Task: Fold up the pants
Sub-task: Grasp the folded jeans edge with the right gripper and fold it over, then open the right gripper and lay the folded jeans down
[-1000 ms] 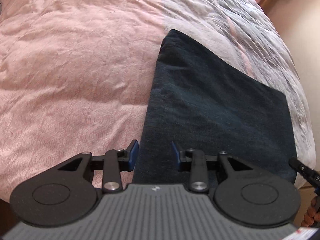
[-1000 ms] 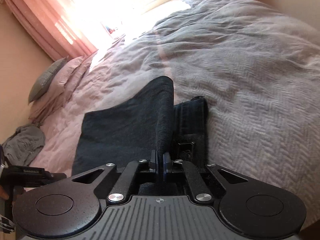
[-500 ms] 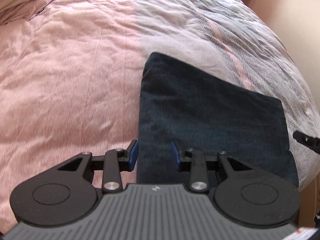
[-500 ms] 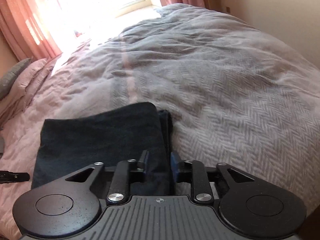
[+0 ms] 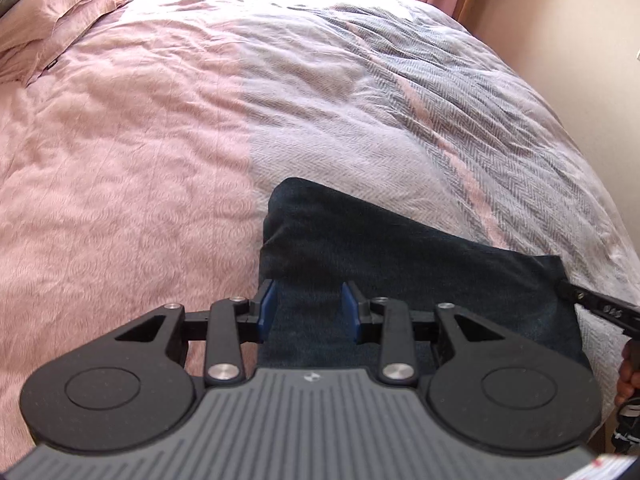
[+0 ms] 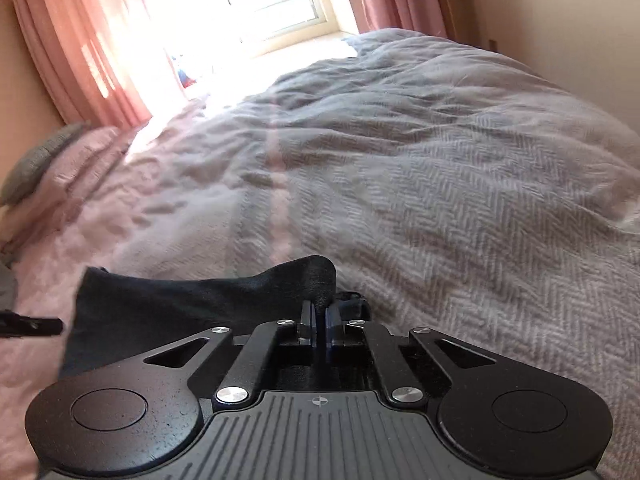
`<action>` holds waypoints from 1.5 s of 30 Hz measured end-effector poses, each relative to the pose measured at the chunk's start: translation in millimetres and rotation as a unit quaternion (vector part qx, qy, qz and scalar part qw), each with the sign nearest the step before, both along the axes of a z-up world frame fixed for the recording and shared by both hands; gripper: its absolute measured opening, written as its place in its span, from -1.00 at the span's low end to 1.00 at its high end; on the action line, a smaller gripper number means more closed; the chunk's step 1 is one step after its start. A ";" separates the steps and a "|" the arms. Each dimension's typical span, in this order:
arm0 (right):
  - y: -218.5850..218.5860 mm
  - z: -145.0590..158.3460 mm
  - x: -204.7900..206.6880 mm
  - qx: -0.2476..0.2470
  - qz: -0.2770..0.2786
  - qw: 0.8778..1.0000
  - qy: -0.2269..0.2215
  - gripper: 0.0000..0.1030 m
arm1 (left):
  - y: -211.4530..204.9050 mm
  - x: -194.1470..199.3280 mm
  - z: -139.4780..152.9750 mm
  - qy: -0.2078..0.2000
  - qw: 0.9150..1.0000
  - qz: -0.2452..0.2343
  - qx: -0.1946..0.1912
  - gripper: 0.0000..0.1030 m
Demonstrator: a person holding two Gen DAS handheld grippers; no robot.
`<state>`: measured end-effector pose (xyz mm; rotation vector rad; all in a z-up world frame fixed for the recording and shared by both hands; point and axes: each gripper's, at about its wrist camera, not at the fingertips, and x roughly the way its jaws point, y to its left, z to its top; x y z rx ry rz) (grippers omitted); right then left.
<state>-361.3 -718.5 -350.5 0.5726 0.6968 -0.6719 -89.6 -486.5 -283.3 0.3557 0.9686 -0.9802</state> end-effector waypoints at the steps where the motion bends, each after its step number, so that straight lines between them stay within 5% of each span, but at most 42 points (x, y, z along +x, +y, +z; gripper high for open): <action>1: -1.4 -5.4 4.2 -0.001 -0.008 1.000 0.014 -0.84 | -3.2 -0.2 -0.3 -0.004 1.000 -0.003 0.000 -0.45; 4: 2.4 8.3 9.8 -0.032 -0.043 0.998 0.046 -0.50 | -11.5 -0.2 0.3 -0.019 1.000 -0.021 -0.008 -0.45; 6: 12.9 25.3 8.7 -0.076 -0.044 0.996 0.028 -0.50 | -19.1 0.9 -3.5 -0.027 0.999 -0.033 -0.015 -0.45; 8: 16.6 31.7 16.5 -0.084 0.010 0.996 -0.008 -0.50 | -31.7 3.2 -13.0 -0.030 0.998 -0.047 -0.022 -0.45; 11: 3.9 4.4 41.7 -0.067 0.055 0.996 0.038 -0.51 | -54.8 6.8 -36.2 -0.051 0.996 -0.069 0.008 -0.42; 14: -10.6 -6.6 41.9 -0.076 0.037 0.994 0.063 -0.47 | -58.5 10.8 -42.9 -0.048 0.997 -0.065 0.017 -0.42; 19: 11.5 42.9 -11.9 -0.084 0.014 0.996 0.037 -0.48 | -12.8 -5.4 -12.8 -0.044 0.998 -0.034 0.034 -0.54; 24: 86.3 67.4 -55.9 -0.040 0.080 0.995 0.038 -0.47 | 57.7 -66.3 14.8 0.000 0.999 -0.027 0.044 -0.52; 31: 122.7 16.3 -51.1 0.028 0.091 0.989 0.110 -0.48 | 78.9 -108.5 -18.6 0.035 0.991 0.007 0.130 -0.48; 38: 128.5 63.6 -56.4 0.102 0.052 0.989 0.089 -0.43 | 84.9 -113.9 27.5 0.049 0.985 0.010 0.164 -0.31; 42: 146.1 91.6 -63.3 0.138 0.030 0.988 0.068 -0.09 | 98.7 -120.5 61.0 0.039 0.985 -0.009 0.166 -0.17; 45: 165.1 109.8 -66.8 0.138 0.019 0.988 0.067 -0.03 | 109.9 -122.0 79.8 0.030 0.985 -0.020 0.167 -0.12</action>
